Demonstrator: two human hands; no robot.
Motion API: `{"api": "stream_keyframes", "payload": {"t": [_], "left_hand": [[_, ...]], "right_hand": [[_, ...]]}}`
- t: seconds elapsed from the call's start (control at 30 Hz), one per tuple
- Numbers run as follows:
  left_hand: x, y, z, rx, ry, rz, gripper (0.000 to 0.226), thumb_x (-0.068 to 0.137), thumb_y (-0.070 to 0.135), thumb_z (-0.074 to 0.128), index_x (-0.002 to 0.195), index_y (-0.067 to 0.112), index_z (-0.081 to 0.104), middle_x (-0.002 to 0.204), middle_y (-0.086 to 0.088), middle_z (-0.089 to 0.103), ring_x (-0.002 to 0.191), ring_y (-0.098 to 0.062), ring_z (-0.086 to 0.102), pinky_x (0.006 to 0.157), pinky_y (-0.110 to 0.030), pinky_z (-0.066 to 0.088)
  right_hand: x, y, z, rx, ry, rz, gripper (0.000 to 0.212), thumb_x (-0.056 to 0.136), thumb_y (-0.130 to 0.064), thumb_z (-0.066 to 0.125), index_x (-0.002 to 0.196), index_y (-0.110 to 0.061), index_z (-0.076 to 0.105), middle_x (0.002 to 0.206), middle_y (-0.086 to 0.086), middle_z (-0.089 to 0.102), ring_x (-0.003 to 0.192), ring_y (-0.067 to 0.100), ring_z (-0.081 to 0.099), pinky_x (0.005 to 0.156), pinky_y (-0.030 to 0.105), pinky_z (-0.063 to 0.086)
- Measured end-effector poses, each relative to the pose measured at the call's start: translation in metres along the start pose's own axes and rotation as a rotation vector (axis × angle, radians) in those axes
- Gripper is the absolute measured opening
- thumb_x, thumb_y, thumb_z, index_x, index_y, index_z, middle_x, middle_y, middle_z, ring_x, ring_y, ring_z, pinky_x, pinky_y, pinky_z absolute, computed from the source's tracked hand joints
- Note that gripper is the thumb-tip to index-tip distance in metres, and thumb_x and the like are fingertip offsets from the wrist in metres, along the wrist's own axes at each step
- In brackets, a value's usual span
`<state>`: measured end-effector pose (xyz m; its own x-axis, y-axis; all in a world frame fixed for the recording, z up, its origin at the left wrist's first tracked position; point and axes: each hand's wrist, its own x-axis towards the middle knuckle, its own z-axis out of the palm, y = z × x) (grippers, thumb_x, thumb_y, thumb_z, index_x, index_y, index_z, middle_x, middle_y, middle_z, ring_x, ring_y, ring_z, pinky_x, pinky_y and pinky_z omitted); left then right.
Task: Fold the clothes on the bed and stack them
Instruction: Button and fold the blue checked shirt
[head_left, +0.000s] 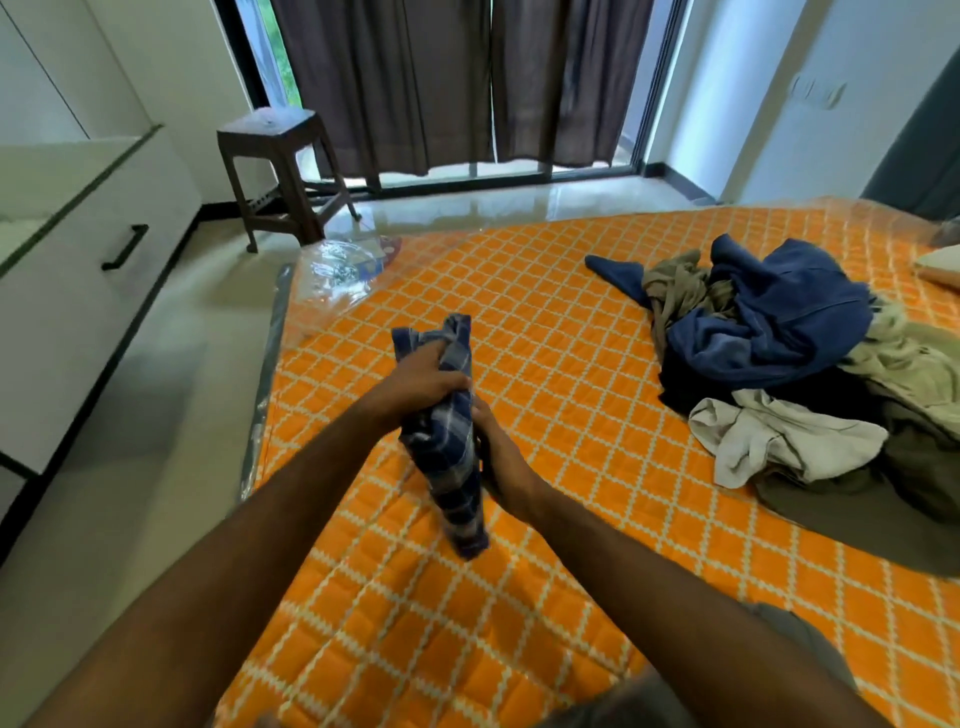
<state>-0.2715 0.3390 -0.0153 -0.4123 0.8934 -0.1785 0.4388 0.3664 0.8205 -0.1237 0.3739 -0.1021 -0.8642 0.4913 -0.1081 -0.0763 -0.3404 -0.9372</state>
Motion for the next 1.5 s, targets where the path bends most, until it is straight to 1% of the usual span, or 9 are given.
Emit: {"api": "stream_keyframes", "payload": {"t": [0.27,0.33,0.43,0.6,0.77,0.93,1.23,1.4,1.5], "left_hand": [[-0.015,0.016,0.043,0.898,-0.134,-0.047,0.016,0.094,0.024,0.055,0.087,0.013,0.046,0.068,-0.003,0.039,0.055,-0.017,0.034,0.052,-0.033,0.031],[-0.025,-0.016,0.077,0.796,-0.192,-0.068,0.030,0.098,0.039,0.052,0.084,0.012,0.047,0.072,-0.006,0.045,0.057,-0.018,0.040,0.058,-0.036,0.039],[-0.050,-0.054,0.107,0.462,-0.236,-0.122,0.043,0.102,0.054,0.040,0.091,0.015,0.051,0.085,-0.006,0.059,0.066,-0.020,0.056,0.071,-0.044,0.051],[-0.083,-0.121,0.076,0.398,0.331,0.078,0.016,0.101,0.034,0.052,0.104,0.019,0.056,0.102,-0.001,0.055,0.089,-0.018,0.054,0.080,-0.042,0.050],[-0.096,-0.183,0.040,0.174,0.363,-0.513,0.076,0.081,0.067,0.066,0.128,0.008,0.050,0.130,-0.017,0.047,0.123,-0.040,0.048,0.096,-0.053,0.045],[-0.102,-0.178,0.049,-0.354,0.115,-0.423,0.071,0.095,0.038,0.065,0.148,0.012,0.025,0.136,-0.006,0.047,0.122,-0.031,0.054,0.099,-0.047,0.049],[-0.097,-0.173,0.061,-0.264,0.321,-0.458,0.068,0.090,0.044,0.070,0.133,0.006,0.034,0.128,-0.012,0.050,0.113,-0.031,0.056,0.094,-0.050,0.051],[-0.081,-0.168,0.055,-0.418,0.222,-0.590,0.084,0.075,0.068,0.070,0.131,0.010,0.046,0.123,-0.010,0.057,0.105,-0.033,0.060,0.092,-0.056,0.052],[-0.077,-0.143,0.067,-0.458,0.206,-0.526,0.055,0.092,0.050,0.065,0.132,0.015,0.054,0.128,-0.009,0.062,0.108,-0.032,0.061,0.095,-0.053,0.049]], "right_hand": [[-0.016,0.014,-0.007,0.103,0.161,0.411,0.031,0.103,-0.041,0.051,0.119,-0.018,0.065,0.113,0.004,0.069,0.092,0.024,0.070,0.080,0.043,0.060],[-0.034,0.026,-0.031,0.171,0.205,0.514,0.033,0.095,-0.046,0.061,0.103,-0.015,0.064,0.088,0.007,0.071,0.069,0.022,0.071,0.064,0.035,0.058],[-0.055,0.049,-0.064,0.202,0.260,0.461,0.042,0.103,-0.053,0.046,0.121,-0.018,0.061,0.114,0.009,0.069,0.100,0.024,0.071,0.072,0.035,0.059],[-0.047,0.074,-0.079,-0.076,0.224,0.522,0.086,0.072,-0.067,0.079,0.142,-0.024,0.053,0.140,0.005,0.060,0.123,0.031,0.062,0.097,0.054,0.055],[-0.032,0.084,-0.081,-0.249,0.228,0.461,0.121,0.054,-0.067,0.091,0.152,-0.028,0.032,0.151,0.004,0.048,0.127,0.028,0.057,0.104,0.054,0.050],[-0.037,0.072,-0.060,-0.338,0.235,0.451,0.122,0.071,-0.062,0.083,0.160,-0.021,0.010,0.164,0.003,0.025,0.144,0.032,0.038,0.115,0.049,0.039],[-0.047,0.075,-0.056,-0.252,0.367,0.353,0.039,0.108,-0.031,0.045,0.147,-0.024,0.043,0.139,0.002,0.058,0.120,0.030,0.062,0.101,0.055,0.051],[-0.034,0.073,-0.065,-0.299,0.350,0.449,0.090,0.088,-0.065,0.063,0.158,-0.024,0.025,0.158,0.003,0.040,0.133,0.033,0.053,0.106,0.053,0.048],[-0.035,0.069,-0.062,-0.447,0.379,0.374,0.069,0.104,-0.042,0.051,0.161,-0.023,0.016,0.166,0.003,0.025,0.147,0.033,0.035,0.115,0.054,0.037]]}}
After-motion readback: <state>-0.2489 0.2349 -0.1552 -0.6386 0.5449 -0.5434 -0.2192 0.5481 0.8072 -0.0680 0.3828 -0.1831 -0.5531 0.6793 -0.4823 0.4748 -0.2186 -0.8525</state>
